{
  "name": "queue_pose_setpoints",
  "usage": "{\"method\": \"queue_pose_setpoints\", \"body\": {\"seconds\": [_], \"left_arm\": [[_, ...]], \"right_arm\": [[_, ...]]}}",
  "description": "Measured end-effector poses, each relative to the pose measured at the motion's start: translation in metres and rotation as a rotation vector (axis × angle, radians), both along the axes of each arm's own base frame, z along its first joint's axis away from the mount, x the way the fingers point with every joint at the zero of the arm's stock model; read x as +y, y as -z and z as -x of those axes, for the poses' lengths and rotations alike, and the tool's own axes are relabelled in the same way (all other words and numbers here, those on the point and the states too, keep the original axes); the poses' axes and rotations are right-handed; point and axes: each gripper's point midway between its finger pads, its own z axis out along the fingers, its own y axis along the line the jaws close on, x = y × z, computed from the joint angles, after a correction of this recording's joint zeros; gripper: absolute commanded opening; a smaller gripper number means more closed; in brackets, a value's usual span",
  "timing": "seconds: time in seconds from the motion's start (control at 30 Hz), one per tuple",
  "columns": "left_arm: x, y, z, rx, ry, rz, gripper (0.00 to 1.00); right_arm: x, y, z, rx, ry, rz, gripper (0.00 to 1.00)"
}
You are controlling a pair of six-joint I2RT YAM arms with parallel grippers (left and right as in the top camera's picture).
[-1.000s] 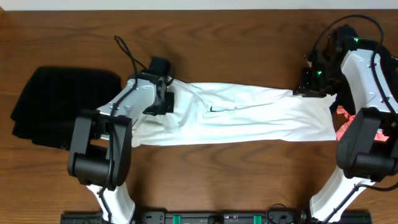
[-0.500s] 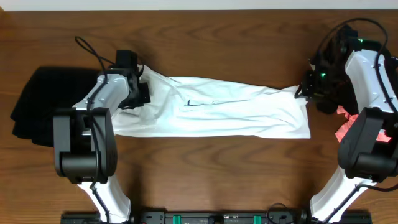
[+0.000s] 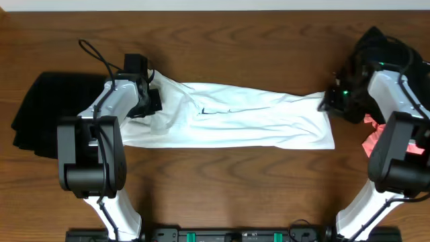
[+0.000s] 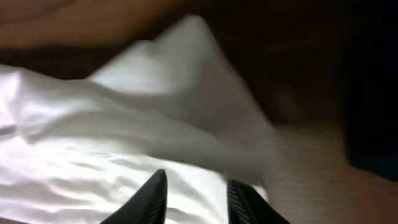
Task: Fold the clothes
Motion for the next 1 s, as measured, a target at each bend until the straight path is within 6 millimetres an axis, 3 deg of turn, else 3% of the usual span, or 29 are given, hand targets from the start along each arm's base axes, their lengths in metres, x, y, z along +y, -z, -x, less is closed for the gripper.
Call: {"method": "queue_pose_setpoints", "body": {"seconds": [0.1, 0.23, 0.37, 0.53, 0.77, 1.0], "left_arm": [[0.0, 0.0, 0.0, 0.0, 0.0, 0.0, 0.06], [0.0, 0.0, 0.001, 0.003, 0.0, 0.0, 0.06], [-0.001, 0.0, 0.001, 0.005, 0.0, 0.004, 0.06], [-0.001, 0.0, 0.001, 0.006, -0.001, 0.014, 0.06], [-0.001, 0.0, 0.001, 0.007, -0.003, 0.018, 0.06], [-0.001, 0.0, 0.001, 0.007, -0.007, 0.022, 0.06]], "right_arm": [[-0.011, 0.001, 0.01, 0.033, 0.038, -0.012, 0.19], [0.008, -0.012, 0.012, -0.015, -0.018, -0.199, 0.24], [0.031, -0.044, -0.007, -0.184, -0.084, -0.362, 0.21], [0.03, -0.069, -0.029, -0.319, -0.088, -0.362, 0.17], [0.007, -0.051, -0.048, -0.31, 0.006, -0.195, 0.16], [0.021, -0.011, -0.037, -0.17, 0.006, -0.125, 0.15]]}}
